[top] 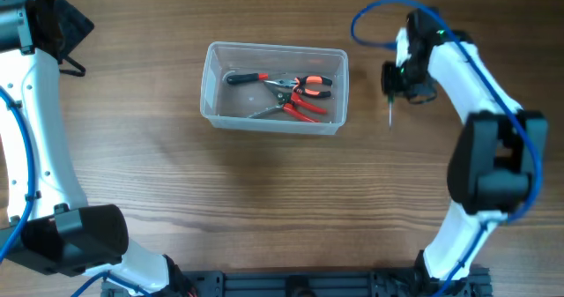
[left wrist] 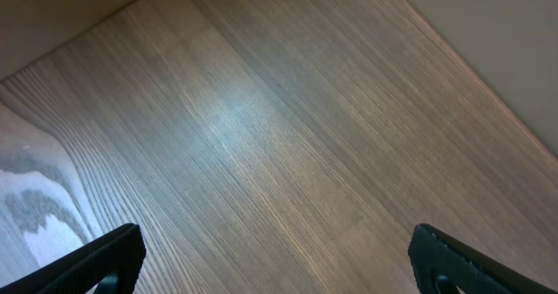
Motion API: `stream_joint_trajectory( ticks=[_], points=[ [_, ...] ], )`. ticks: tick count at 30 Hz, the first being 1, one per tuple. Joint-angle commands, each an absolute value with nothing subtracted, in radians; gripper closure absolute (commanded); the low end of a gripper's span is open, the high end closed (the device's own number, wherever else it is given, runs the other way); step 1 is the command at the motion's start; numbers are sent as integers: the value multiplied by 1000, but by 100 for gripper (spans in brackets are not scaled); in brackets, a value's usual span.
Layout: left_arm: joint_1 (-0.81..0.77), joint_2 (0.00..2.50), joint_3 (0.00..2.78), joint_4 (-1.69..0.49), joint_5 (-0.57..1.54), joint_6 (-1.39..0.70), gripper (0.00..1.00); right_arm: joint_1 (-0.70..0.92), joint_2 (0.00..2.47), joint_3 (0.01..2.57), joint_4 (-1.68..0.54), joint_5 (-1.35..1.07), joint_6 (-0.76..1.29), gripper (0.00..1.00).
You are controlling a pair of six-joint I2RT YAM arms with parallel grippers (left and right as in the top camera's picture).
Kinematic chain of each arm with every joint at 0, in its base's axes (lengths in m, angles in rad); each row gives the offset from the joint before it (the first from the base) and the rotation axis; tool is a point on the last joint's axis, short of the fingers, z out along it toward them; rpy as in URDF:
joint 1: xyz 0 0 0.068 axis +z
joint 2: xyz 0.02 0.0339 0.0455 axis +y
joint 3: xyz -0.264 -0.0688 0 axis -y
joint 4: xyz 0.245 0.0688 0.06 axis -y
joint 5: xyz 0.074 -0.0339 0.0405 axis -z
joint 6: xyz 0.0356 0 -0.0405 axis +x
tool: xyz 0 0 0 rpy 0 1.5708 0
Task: Pack container
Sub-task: 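Carry the green screwdriver left over the container and lower it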
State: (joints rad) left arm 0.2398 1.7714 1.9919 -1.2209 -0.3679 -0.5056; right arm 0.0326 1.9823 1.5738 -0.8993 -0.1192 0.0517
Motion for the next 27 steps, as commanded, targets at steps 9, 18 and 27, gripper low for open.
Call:
stream_joint_trajectory(
  ticks=[9, 18, 27],
  points=[
    [245, 1767, 2001, -1221, -367, -501, 0, 332, 1658, 1671, -852, -421, -464, 96],
    [245, 1767, 2001, -1221, -366, -501, 0, 506, 1894, 1664, -766, -427, -1003, 96],
    [245, 1767, 2001, -1221, -366, -501, 0, 544, 2140, 1664, -681, -416, -1160, 96]
  ],
)
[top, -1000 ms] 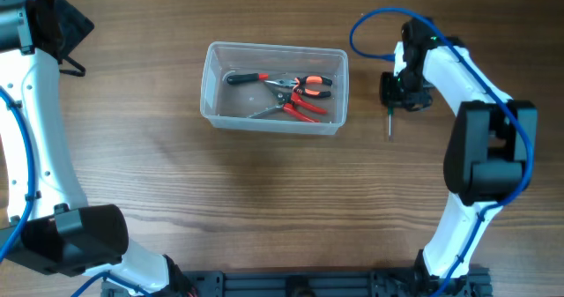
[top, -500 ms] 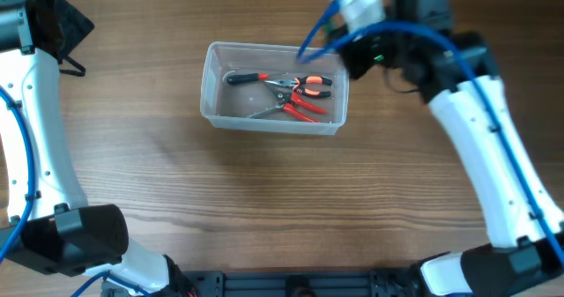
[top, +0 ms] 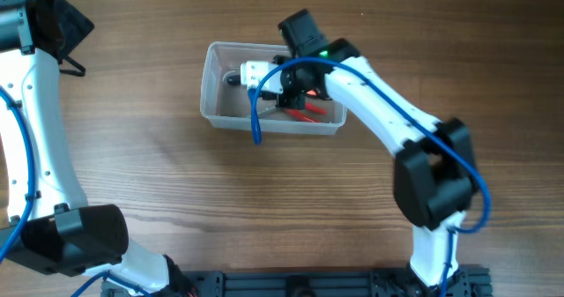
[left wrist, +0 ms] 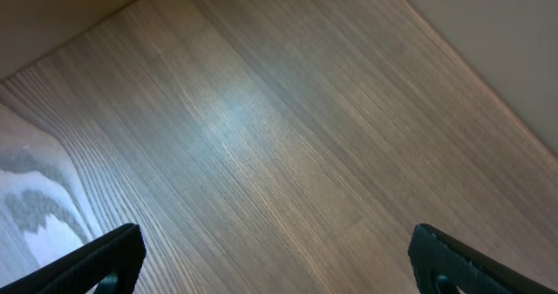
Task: Pack container
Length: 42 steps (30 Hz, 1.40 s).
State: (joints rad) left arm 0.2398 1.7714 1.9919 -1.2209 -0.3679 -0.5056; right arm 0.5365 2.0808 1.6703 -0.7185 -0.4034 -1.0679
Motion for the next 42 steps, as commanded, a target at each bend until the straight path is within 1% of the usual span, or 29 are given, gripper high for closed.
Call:
stream_joint_trajectory(
  ticks=[1, 7, 8, 9, 10, 12, 13, 15, 19, 21, 22, 26, 28, 30, 32, 36, 38, 40, 42],
  points=[
    [245, 1767, 2001, -1221, -366, -501, 0, 545, 2154, 1664, -662, -416, -1159, 96],
    [245, 1767, 2001, -1221, -366, -501, 0, 553, 2179, 1664, -605, -419, -1148, 95],
    [245, 1767, 2001, -1221, -366, -501, 0, 555, 2179, 1665, -598, -418, -1138, 88],
    [245, 1767, 2001, -1221, -366, -501, 0, 557, 2178, 1665, -588, -411, -1105, 68],
    [245, 1767, 2001, -1221, -366, -501, 0, 560, 2178, 1666, -574, -392, -1035, 50],
    [245, 1767, 2001, -1221, -366, -501, 0, 562, 2167, 1669, -567, -353, -897, 36],
    [245, 1767, 2001, -1221, -366, -501, 0, 562, 2159, 1670, -567, -328, -825, 32],
    [245, 1767, 2001, -1221, -366, -501, 0, 562, 2131, 1670, -573, -281, -702, 29],
    [245, 1767, 2001, -1221, -366, -501, 0, 561, 2027, 1670, -600, -174, -538, 25],
    [245, 1767, 2001, -1221, -366, -501, 0, 560, 1930, 1670, -614, -105, -441, 19],
    [245, 1767, 2001, -1221, -366, -501, 0, 558, 1885, 1670, -620, -78, -414, 17],
    [245, 1767, 2001, -1221, -366, -501, 0, 535, 1710, 1670, -633, 59, -336, 15],
    [245, 1767, 2001, -1221, -366, -501, 0, 507, 1612, 1670, -637, 206, -274, 12],
    [245, 1767, 2001, -1221, -366, -501, 0, 472, 1543, 1670, -637, 335, -204, 8],
    [245, 1767, 2001, -1221, -366, -501, 0, 400, 1470, 1670, -643, 424, -148, 7],
    [245, 1767, 2001, -1221, -366, -501, 0, 227, 1395, 1670, -671, 422, -78, 6],
    [245, 1767, 2001, -1221, -366, -501, 0, 133, 1381, 1670, -700, 380, -21, 5],
    [245, 1767, 2001, -1221, -366, -501, 0, 45, 1380, 1670, -739, 274, 32, 5],
    [245, 1767, 2001, -1221, -366, -501, 0, -44, 1397, 1670, -793, 117, 71, 5]
  ],
)
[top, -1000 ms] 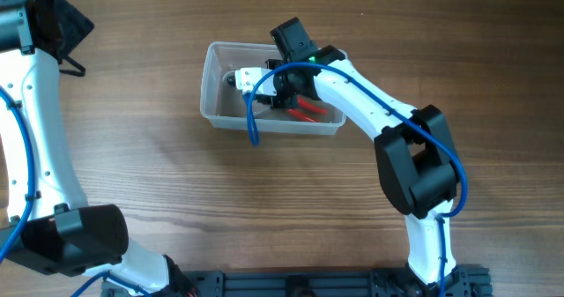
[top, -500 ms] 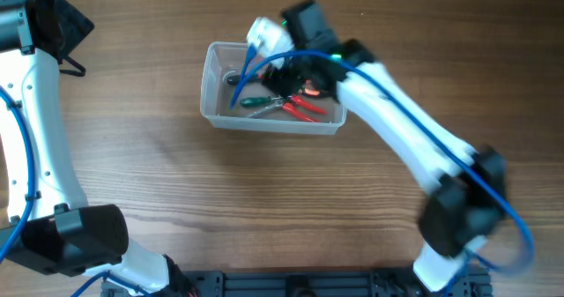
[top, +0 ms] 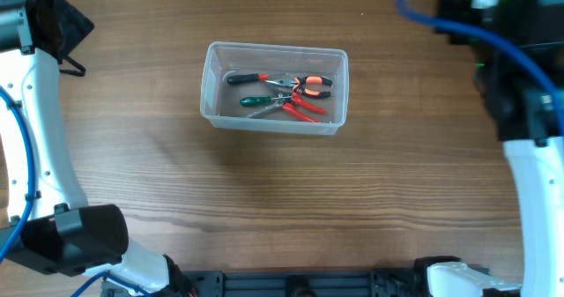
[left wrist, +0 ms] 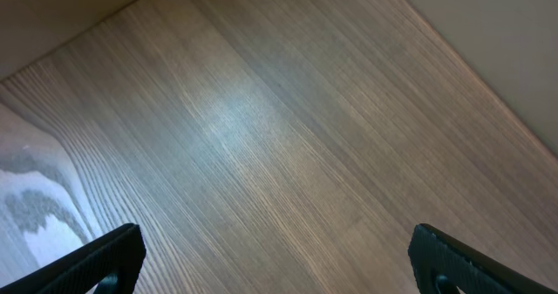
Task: Pack container
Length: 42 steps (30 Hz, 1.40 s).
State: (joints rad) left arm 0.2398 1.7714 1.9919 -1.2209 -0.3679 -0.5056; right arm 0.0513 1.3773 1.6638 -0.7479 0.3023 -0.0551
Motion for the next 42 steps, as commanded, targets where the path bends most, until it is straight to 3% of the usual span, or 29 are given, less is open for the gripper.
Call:
stream_joint_trajectory(
  ticks=[1, 7, 32, 42],
  points=[
    [245, 1767, 2001, -1221, -366, -501, 0, -72, 1405, 1670, -812, 74, 85, 5],
    [245, 1767, 2001, -1221, -366, -501, 0, -119, 1441, 1670, -865, 25, 78, 0],
    [245, 1767, 2001, -1221, -366, -501, 0, -117, 1434, 1658, -862, 28, 81, 0],
    [245, 1767, 2001, -1222, -366, -501, 0, -108, 1044, 1380, -859, 28, 79, 0]
  ],
)
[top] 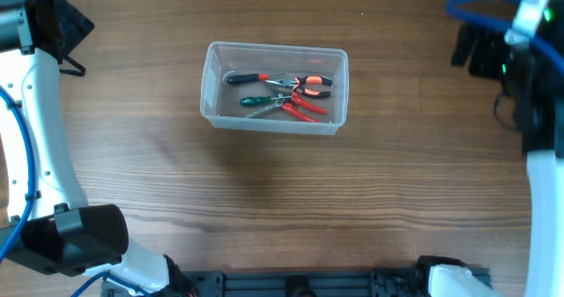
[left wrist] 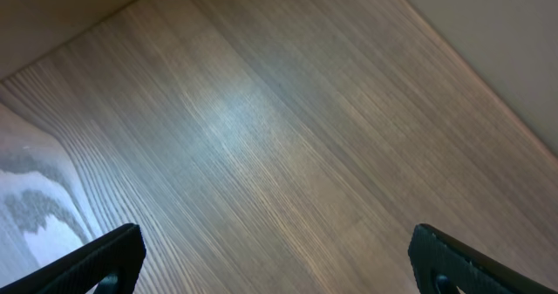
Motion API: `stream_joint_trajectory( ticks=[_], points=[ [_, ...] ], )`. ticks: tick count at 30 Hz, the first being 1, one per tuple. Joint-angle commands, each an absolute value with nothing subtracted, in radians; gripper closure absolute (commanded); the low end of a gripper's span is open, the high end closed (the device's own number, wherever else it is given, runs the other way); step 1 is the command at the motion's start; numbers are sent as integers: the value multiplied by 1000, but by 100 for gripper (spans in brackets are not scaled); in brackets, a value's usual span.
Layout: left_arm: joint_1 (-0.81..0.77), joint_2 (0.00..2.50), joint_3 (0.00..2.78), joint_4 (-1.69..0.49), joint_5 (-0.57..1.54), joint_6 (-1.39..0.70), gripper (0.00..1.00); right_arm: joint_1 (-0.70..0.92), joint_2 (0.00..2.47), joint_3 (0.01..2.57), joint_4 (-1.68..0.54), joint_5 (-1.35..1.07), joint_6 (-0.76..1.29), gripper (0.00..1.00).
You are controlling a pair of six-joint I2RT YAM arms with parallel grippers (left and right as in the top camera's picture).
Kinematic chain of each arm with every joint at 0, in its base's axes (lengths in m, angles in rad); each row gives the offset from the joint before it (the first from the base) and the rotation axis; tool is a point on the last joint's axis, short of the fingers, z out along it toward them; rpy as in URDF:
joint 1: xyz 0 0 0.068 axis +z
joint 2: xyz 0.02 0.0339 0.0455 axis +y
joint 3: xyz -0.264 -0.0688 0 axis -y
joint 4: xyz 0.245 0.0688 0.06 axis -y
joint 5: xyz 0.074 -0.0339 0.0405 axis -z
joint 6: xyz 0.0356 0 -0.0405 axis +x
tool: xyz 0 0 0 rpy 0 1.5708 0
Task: Pack container
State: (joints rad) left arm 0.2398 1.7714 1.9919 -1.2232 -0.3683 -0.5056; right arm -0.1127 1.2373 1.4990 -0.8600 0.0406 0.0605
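Note:
A clear plastic container [top: 220,68] sits in the middle of the wooden table. In it lie a black-and-red screwdriver [top: 246,77], a green-handled screwdriver [top: 258,100], orange pliers [top: 310,85] and red-handled cutters [top: 304,111]. My right gripper [top: 476,48] hangs high at the far right, well clear of the container, and its jaws are too blurred to read. At the far left corner my left gripper [left wrist: 279,263] is open wide, its fingers [left wrist: 105,257] over bare wood with nothing between them.
The left arm [top: 35,129] runs along the left edge and the right arm [top: 542,182] along the right edge. The table edge [left wrist: 78,34] shows in the left wrist view, with a pale wall beyond. A black rail [top: 300,284] lies at the front.
The right arm has shifted slightly at the far right, its gripper now lower and further right in the overhead view. The container, its tools and the left arm are unchanged.
My right gripper held a thin screwdriver to the right of the container. Then it was over the container. After that the green-handled screwdriver lay inside with the other tools and the arm was back at the upper right, where it stays. The left arm never moved.

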Motion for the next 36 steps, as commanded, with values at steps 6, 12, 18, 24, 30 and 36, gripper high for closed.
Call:
stream_joint_trajectory(
  ticks=[6, 12, 18, 24, 30, 36],
  points=[
    [245, 1767, 2001, -1222, -366, -501, 0, -108, 640, 921, -538, 75, 57, 0],
    [245, 1767, 2001, -1222, -366, -501, 0, -108, 298, 478, -304, 12, 131, 0],
    [245, 1767, 2001, -1223, -366, -501, 0, -108, 131, 277, -307, -29, 177, 0],
    [245, 1767, 2001, -1224, -366, -501, 0, -107, 34, 166, -307, -126, 196, 0],
    [245, 1767, 2001, -1224, -366, -501, 0, -95, 2, 112, -301, -152, 261, 0],
    [245, 1767, 2001, -1224, -366, -501, 0, -95, 2, 112, -300, -147, 263, 0]
  ],
)
